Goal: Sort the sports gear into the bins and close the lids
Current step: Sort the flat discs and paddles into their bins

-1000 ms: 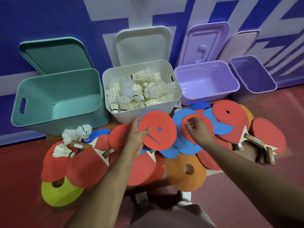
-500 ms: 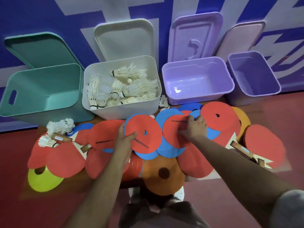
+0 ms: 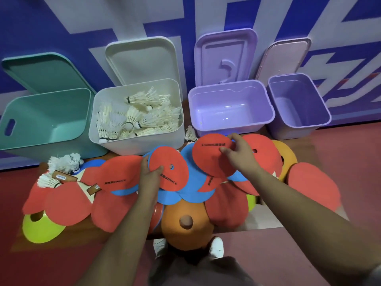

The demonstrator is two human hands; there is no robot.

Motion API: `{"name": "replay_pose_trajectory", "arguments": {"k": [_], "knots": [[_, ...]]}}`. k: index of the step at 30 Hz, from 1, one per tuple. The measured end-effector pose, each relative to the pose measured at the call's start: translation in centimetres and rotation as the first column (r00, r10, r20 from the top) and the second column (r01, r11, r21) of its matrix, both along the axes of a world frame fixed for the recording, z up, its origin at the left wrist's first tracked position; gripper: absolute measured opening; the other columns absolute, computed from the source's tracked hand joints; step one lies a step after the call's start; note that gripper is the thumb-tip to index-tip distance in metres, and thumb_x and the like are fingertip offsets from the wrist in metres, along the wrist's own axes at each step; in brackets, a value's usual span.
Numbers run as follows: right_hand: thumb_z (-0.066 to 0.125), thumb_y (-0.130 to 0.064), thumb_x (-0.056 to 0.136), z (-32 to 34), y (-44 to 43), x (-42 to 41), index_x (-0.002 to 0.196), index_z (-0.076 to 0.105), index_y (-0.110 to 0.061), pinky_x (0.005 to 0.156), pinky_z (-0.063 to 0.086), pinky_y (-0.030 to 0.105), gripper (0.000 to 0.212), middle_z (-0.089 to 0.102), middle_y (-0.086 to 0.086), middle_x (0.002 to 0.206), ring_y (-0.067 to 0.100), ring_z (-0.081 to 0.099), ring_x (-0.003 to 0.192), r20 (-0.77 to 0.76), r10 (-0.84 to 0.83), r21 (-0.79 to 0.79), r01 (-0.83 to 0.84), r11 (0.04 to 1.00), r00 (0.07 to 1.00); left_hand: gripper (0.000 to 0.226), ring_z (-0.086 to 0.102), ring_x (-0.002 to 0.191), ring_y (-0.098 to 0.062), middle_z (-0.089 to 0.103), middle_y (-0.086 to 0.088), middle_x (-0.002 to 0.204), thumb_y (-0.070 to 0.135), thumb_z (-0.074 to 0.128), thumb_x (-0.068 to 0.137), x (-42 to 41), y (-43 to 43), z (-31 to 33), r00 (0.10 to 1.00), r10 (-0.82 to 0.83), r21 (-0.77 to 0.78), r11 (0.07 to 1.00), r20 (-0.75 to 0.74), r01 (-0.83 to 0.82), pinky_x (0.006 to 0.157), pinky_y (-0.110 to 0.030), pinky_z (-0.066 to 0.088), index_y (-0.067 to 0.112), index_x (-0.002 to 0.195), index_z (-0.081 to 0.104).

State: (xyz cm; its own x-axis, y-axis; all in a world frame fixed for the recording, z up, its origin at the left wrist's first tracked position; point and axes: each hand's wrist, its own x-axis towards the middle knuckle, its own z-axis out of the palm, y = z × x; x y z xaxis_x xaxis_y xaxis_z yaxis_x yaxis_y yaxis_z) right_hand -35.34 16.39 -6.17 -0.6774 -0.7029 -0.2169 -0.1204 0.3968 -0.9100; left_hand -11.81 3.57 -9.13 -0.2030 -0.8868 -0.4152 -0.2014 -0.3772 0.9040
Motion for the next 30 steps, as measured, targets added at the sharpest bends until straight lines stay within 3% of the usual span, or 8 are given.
{"name": "replay_pose_trajectory", "arguments": {"k": [3, 5, 9, 12, 16, 20, 24, 30], "knots": [[0.066, 0.001, 0.087, 1.6, 0.0, -0.2, 0.083, 0.054, -0.015, 0.064, 0.047, 0.030, 0.020, 0.061, 0.008, 0.077, 0.020, 0.058, 0.067, 0.410, -0.046, -0.120, 0.104, 0.987, 0.911, 0.051, 0.066, 0.097, -0.025, 0.064, -0.010, 0.120, 0.000, 0.057, 0.089, -2.0, 0.6, 0.5, 0.998, -0.018, 0.065, 0.998, -0.061, 0.022, 0.080, -0.036, 0.054, 0.019, 0.135, 0.046], [0.068, -0.002, 0.085, 1.4, -0.2, -0.2, 0.082, 0.057, -0.015, 0.069, 0.050, 0.038, 0.017, 0.064, 0.010, 0.080, 0.023, 0.060, 0.072, 0.469, -0.085, -0.063, 0.129, 0.990, 0.879, 0.045, 0.067, 0.097, -0.023, 0.065, -0.011, 0.120, 0.003, 0.051, 0.094, -3.5, 1.2, 0.5, 0.970, 0.002, 0.204, 0.978, -0.242, 0.049, 0.084, -0.040, 0.055, 0.016, 0.137, 0.045], [0.064, -0.012, 0.088, -0.3, 1.6, 0.7, 0.109, 0.059, -0.009, 0.085, 0.048, 0.036, 0.022, 0.063, 0.006, 0.100, 0.020, 0.058, 0.090, 0.096, 0.027, 0.133, -0.039, 0.990, 0.995, 0.041, 0.067, 0.105, -0.022, 0.065, -0.009, 0.125, 0.029, 0.055, 0.097, -7.2, 3.3, 1.5, 0.926, -0.094, 0.284, 0.936, -0.366, 0.207, 0.078, -0.039, 0.058, 0.014, 0.134, 0.048], [0.059, -0.030, 0.094, -1.1, 3.9, 0.0, 0.129, 0.051, -0.007, 0.094, 0.040, 0.035, 0.043, 0.056, 0.013, 0.113, 0.024, 0.051, 0.107, -0.109, 0.201, 0.240, -0.171, 0.956, 0.973, 0.043, 0.065, 0.098, -0.026, 0.066, -0.012, 0.116, -0.001, 0.066, 0.086, -9.5, 4.9, 1.0, 0.944, -0.264, 0.142, 0.945, -0.198, 0.294, 0.087, -0.045, 0.055, 0.021, 0.120, 0.053], [0.062, -0.037, 0.090, -2.8, 6.1, -7.0, 0.135, 0.044, 0.001, 0.100, 0.041, 0.042, 0.061, 0.053, 0.027, 0.123, 0.038, 0.047, 0.122, -0.229, -0.029, 0.451, 0.132, 0.882, 0.973, 0.037, 0.063, 0.093, -0.023, 0.067, -0.003, 0.104, -0.003, 0.065, 0.086, -11.2, 5.8, 0.4, 0.964, -0.208, 0.124, 0.965, -0.165, 0.230, 0.080, -0.040, 0.054, 0.028, 0.103, 0.056], [0.066, -0.067, 0.076, -5.0, 7.2, -11.0, 0.128, 0.041, -0.001, 0.100, 0.042, 0.046, 0.088, 0.046, 0.024, 0.131, 0.042, 0.045, 0.122, -0.198, -0.008, 0.688, 0.144, 0.712, 0.980, 0.027, 0.068, 0.086, -0.015, 0.069, -0.001, 0.102, 0.003, 0.062, 0.090, -12.0, 5.9, -0.2, 0.964, -0.165, 0.143, 0.970, -0.209, 0.197, 0.066, -0.029, 0.054, 0.024, 0.106, 0.058], [0.075, -0.065, 0.067, -6.7, 6.8, -11.2, 0.126, 0.040, -0.004, 0.096, 0.044, 0.049, 0.092, 0.036, 0.022, 0.134, 0.044, 0.047, 0.117, -0.208, -0.050, 0.679, 0.181, 0.712, 0.977, 0.030, 0.068, 0.097, -0.023, 0.070, -0.006, 0.110, 0.007, 0.064, 0.091, -11.9, 5.3, -0.8, 0.964, -0.193, 0.131, 0.967, -0.183, 0.219, 0.078, -0.038, 0.056, 0.018, 0.118, 0.059], [0.075, -0.057, 0.073, -7.1, 7.2, -11.2, 0.124, 0.050, -0.001, 0.103, 0.033, 0.052, 0.079, 0.045, 0.022, 0.131, 0.043, 0.040, 0.124, -0.392, -0.023, 0.645, 0.293, 0.706, 0.920, 0.034, 0.069, 0.100, -0.025, 0.070, -0.007, 0.113, 0.012, 0.065, 0.091, -10.1, 5.1, -1.4, 0.976, -0.172, 0.122, 0.975, -0.131, 0.188, 0.074, -0.036, 0.056, 0.021, 0.123, 0.056]]}}
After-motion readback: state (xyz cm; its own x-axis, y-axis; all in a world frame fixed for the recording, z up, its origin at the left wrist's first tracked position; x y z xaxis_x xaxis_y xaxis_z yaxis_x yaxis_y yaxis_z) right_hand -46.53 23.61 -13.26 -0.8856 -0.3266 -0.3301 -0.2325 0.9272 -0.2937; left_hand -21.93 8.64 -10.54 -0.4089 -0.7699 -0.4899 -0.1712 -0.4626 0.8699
